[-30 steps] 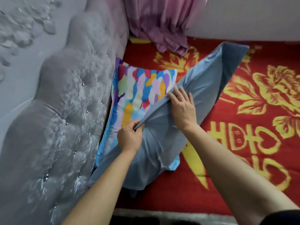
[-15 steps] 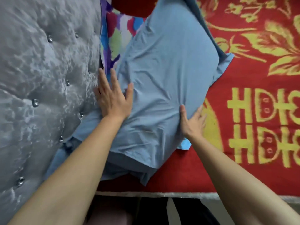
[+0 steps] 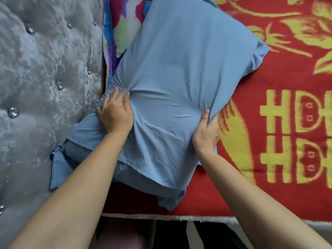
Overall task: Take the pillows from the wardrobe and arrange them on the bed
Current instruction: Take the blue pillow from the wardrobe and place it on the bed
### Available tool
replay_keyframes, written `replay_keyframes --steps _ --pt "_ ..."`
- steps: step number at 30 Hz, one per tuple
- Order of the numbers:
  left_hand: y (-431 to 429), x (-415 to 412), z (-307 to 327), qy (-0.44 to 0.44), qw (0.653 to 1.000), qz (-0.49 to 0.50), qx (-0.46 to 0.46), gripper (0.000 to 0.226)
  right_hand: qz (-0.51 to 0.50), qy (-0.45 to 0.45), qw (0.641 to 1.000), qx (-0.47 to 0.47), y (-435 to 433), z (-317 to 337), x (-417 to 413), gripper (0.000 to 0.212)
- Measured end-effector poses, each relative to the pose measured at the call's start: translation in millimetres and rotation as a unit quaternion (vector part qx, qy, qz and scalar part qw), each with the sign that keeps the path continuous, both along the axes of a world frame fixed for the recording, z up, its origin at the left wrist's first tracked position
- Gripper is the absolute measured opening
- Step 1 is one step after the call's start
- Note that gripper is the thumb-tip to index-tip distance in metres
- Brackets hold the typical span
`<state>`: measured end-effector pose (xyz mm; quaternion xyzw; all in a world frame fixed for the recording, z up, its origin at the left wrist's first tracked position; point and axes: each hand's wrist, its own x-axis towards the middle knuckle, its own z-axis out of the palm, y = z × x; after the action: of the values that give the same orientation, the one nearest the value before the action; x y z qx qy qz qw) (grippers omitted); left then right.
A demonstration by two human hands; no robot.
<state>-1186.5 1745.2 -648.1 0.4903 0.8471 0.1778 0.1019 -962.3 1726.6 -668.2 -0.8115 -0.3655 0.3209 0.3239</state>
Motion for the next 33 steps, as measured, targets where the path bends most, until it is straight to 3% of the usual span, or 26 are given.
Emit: replay_keyframes --steps 4,10,12,15,18,21,24,27,30,33 --pt "14 8 40 -0.046 0.988 0.064 0.135 0.043 -0.012 -0.011 0.997 0.08 25 36 -3 0.044" --pt "33 21 70 -0.063 0.968 0.091 0.224 0.042 -0.001 -0.053 0.985 0.164 83 70 12 0.052" --pt "38 14 65 -0.057 0.974 0.11 0.189 0.045 0.033 -0.076 0.984 0.156 106 69 18 0.056" --pt "40 2 38 -0.078 0.991 0.11 -0.003 0.053 0.154 -0.055 0.986 0.036 135 47 30 0.069" --pt "20 -11 7 -0.162 0.959 0.186 -0.14 0.077 0.248 0.008 0.961 -0.123 131 18 37 0.08" --pt "-8 -27 -15 -0.133 0.936 0.298 -0.135 0.086 0.21 0.009 0.968 -0.139 100 -5 48 0.082" --pt "-19 -37 -20 -0.14 0.939 0.275 -0.154 0.079 0.146 0.054 0.977 -0.147 67 -17 51 0.092" --pt "-17 -41 -13 -0.045 0.963 0.247 -0.1 0.056 0.097 0.049 0.987 -0.118 56 -14 42 0.095" --pt "-28 -43 -12 0.016 0.967 0.252 -0.034 0.053 0.082 0.027 0.995 -0.053 48 -10 39 0.091" --pt "-45 -37 -21 0.005 0.965 0.238 -0.11 0.047 0.131 -0.016 0.987 -0.096 30 -19 36 0.083"
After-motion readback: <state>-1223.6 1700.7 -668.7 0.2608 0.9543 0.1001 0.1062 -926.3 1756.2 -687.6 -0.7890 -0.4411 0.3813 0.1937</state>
